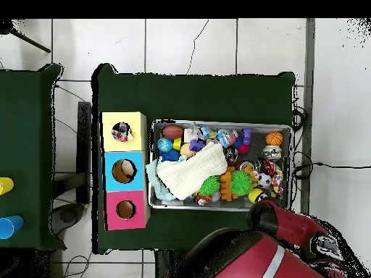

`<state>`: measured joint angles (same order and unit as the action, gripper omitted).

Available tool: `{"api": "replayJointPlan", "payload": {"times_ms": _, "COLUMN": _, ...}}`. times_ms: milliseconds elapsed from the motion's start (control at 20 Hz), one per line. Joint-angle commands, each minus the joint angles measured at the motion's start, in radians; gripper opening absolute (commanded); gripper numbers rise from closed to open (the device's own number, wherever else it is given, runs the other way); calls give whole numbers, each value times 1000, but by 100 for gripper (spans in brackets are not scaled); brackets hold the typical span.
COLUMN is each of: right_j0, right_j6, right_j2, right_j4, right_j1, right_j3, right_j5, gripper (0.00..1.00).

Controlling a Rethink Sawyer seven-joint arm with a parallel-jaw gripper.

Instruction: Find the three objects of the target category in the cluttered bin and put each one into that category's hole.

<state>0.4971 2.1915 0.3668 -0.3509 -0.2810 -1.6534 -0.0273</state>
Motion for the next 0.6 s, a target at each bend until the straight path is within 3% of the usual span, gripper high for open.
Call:
{"api": "replayJointPlan", "payload": {"times_ms": 50, "right_j0": 16, "right_j6": 79, "right_j2": -78, "right_j4": 0, "right_j1": 55, "right_j3": 41, "right_j5": -26, "gripper": 0}}
{"api": "replayJointPlan", "payload": {"times_ms": 200, "right_j0": 11, "right_j6": 83, "right_j2": -90, "right_j4": 14, "right_j1": 22, "right_j3": 11, "right_j5": 21, "gripper": 0}}
{"api": "replayJointPlan", "payload": {"times_ms": 450, "right_j0": -22, "right_j6": 13, "right_j2": -114, "right_j4": -6, "right_j1": -161, "right_j3": -64, "right_j5": 168, "gripper": 0}}
{"api": "replayJointPlan", "payload": {"times_ms": 600, "right_j0": -4, "right_j6": -16, "right_j2": -167, "right_j4": -28, "right_j1": -233, "right_j3": -88, "right_j5": 175, "gripper": 0}}
